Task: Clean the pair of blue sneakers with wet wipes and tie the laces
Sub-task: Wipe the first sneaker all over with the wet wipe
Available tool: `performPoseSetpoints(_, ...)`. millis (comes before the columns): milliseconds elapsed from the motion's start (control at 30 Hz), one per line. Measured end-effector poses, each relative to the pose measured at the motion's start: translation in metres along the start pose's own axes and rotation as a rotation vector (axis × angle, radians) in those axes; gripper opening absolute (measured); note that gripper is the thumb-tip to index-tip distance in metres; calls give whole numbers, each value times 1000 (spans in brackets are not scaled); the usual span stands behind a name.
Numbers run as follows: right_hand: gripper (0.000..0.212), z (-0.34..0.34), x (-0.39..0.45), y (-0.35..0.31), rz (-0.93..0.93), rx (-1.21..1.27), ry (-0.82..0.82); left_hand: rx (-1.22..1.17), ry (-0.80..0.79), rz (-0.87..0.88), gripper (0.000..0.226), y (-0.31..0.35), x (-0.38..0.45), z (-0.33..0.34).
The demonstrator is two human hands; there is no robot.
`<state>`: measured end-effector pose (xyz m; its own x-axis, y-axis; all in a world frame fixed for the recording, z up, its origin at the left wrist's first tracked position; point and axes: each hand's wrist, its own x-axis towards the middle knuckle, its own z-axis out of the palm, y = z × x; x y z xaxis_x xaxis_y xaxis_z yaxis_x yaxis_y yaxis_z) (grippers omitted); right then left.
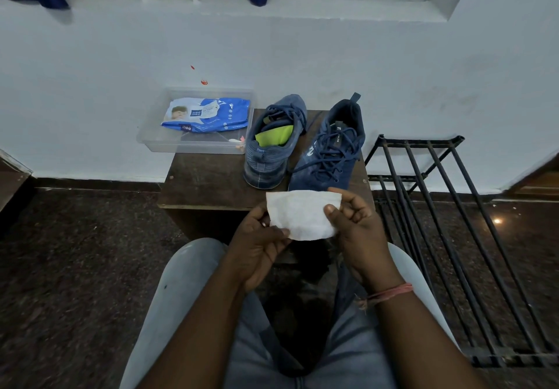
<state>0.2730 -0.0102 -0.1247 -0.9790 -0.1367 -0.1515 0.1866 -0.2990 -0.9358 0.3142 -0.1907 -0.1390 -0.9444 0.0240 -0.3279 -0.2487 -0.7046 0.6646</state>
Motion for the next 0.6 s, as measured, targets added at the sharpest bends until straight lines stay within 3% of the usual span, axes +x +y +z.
performPoseSetpoints(133,33,2,-1,-1,-9,31,12,-67,-26,-13,69,6,-3,-1)
performPoseSetpoints(233,36,3,0,1,-38,10,23,-111,-46,-59,54,7,-5,2)
performPoseSetpoints(367,37,-1,0,-2,-96,-70,33,-17,61,33,46,4,1,3)
performPoseSetpoints(500,32,0,-3,-8,-89,-118,-68,-34,84,118,68,6,2,0)
performPoseSetpoints(600,40,-1,-3,-7,-34,-133,-129,-66,30,154,83,9,0,0)
